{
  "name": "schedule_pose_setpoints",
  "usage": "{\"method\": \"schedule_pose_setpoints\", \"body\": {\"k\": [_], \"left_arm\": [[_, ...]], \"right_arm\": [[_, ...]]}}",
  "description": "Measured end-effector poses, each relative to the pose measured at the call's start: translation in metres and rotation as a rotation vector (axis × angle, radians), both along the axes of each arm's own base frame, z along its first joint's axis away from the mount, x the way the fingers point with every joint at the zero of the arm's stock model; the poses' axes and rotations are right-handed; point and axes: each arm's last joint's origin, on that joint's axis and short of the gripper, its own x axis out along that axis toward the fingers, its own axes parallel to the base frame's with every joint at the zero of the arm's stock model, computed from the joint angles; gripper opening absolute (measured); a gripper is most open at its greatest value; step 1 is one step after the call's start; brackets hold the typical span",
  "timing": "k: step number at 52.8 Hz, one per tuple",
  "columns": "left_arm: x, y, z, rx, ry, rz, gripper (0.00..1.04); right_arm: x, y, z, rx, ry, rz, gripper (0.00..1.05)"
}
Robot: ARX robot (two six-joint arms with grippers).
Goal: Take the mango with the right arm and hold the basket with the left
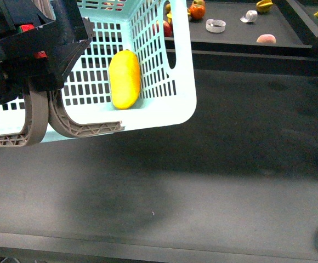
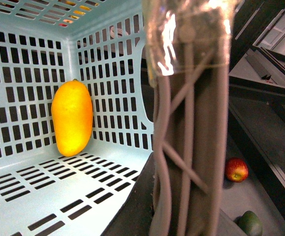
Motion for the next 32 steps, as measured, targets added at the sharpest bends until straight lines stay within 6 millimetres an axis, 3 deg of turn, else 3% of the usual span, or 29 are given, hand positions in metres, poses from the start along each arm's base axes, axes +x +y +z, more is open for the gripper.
{"method": "schedule_pose_setpoints", "body": {"k": [17,24,32], "left_arm": [[0.000,0.000,0.000,-0.001,0.000,-0.003,0.05],[0.000,0.000,0.000,-0.001,0.000,-0.002,0.05],[0.000,0.000,0.000,0.000,0.000,-0.002,0.05]], "right_arm": [[-0.101,-0.058,-0.027,-0.087,0.021,-0.161,0.96],[-0.127,-0.069,-0.038,-0.110,0.041,-0.187,0.96],[-0.133,-0.071,-0.036,-0.100,0.021,-0.184,0.96]]}}
